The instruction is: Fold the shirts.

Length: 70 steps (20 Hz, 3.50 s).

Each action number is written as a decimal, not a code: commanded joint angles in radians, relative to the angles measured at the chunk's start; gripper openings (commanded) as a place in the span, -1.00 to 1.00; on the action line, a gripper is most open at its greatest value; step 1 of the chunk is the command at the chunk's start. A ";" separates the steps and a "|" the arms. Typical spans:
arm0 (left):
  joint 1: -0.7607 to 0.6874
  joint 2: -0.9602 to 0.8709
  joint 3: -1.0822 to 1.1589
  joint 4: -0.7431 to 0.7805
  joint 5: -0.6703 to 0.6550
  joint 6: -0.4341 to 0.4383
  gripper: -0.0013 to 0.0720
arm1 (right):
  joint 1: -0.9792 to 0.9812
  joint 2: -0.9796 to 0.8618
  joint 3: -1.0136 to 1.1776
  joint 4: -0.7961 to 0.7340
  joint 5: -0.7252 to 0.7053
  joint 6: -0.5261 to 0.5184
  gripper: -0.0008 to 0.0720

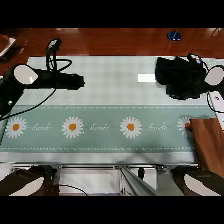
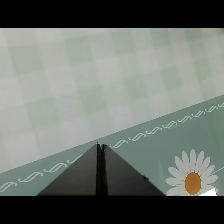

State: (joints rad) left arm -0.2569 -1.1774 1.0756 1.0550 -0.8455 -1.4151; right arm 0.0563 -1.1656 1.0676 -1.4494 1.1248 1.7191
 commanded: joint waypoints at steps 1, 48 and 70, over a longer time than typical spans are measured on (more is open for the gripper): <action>0.001 0.000 0.000 0.000 0.000 0.000 -0.92 | 0.001 0.000 0.000 0.000 0.000 0.000 -0.91; 0.258 0.051 0.125 0.075 -0.381 0.048 0.42 | -0.212 -0.420 0.804 0.247 -0.222 -0.275 -0.91; 0.266 0.718 -0.489 0.060 -0.227 -0.083 0.42 | 0.481 0.054 0.484 0.320 0.012 -0.334 -0.91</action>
State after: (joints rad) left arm 0.0082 -0.4641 0.5900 1.1149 -1.0725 -1.4971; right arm 0.4061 -1.1137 1.7500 -1.1831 1.2011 1.3468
